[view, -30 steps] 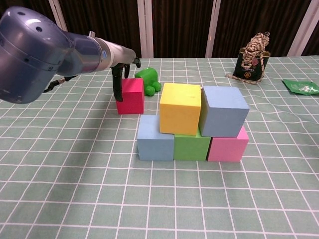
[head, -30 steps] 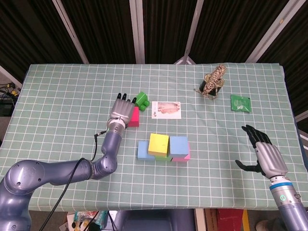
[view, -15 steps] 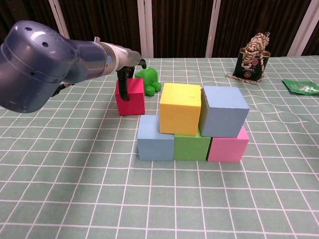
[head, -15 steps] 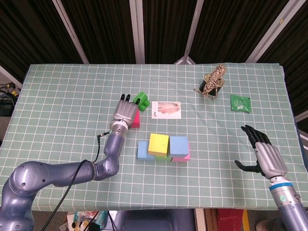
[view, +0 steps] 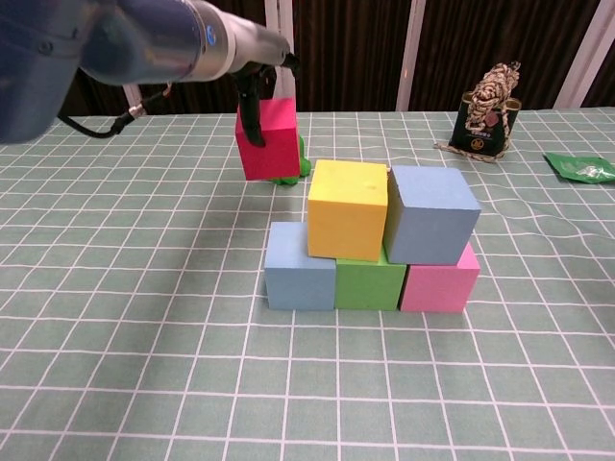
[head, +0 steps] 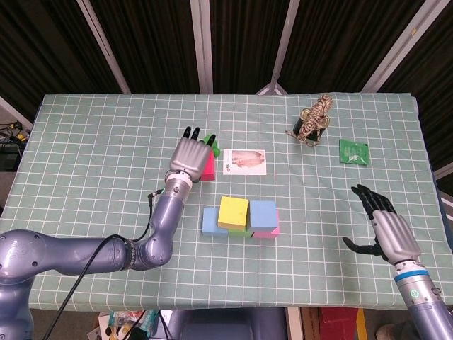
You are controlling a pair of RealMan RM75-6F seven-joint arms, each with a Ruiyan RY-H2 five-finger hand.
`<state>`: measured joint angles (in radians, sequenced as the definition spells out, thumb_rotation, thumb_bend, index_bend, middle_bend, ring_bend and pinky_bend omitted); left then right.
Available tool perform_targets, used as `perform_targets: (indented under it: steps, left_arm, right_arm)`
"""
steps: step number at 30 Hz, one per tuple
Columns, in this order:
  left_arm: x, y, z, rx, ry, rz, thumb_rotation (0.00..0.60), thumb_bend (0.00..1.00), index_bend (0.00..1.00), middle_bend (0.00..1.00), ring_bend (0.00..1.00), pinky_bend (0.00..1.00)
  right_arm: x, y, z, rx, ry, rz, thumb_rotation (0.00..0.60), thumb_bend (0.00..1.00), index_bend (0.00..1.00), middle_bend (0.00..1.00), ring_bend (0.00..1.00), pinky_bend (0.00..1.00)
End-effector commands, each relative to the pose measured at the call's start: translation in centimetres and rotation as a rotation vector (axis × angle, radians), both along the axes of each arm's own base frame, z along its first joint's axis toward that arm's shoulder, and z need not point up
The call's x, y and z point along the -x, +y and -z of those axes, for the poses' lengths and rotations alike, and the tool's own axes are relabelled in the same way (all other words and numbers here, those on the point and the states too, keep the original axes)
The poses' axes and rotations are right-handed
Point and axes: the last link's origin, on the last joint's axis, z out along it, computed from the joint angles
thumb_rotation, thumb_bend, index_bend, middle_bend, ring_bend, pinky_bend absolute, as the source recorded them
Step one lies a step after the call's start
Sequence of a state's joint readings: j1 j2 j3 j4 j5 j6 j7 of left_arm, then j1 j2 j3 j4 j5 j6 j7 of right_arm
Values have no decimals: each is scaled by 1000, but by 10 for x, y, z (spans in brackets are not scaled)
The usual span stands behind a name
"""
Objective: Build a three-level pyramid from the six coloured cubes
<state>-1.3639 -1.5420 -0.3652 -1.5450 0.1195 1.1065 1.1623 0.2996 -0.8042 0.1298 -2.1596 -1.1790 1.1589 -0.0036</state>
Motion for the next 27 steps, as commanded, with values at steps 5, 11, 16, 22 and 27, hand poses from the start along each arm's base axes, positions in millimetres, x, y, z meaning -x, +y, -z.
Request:
perform_targets:
  steps: [5,11,16,22,27]
  left_arm:
    - [-47,-18,-32,15,-79,-26,600,340,20,385,0,31]
    - [-74,-33,-37,46,-85,-30,600,340,20,387,0,31]
    - [-93,-46,-34,80,-95,-13,600,340,19,389,0,31]
    - [-113,-58,-31,116,-95,4,600,340,20,391,0,31]
    - [-123,-66,-25,152,-105,7,600,340,19,394,0,31]
  right_arm:
    - [-1,1,-2,5,-8,-3,600,263,0,0,0,0]
    - [-3,1,-6,18,-16,-8,600,263,0,0,0,0]
    - [-2,1,-9,25,-19,-8,600,263,0,0,0,0]
    - [-2,1,-11,33,-23,-7,600,263,0,0,0,0]
    - [-1,0,-12,38,-25,-3,600,263,0,0,0,0]
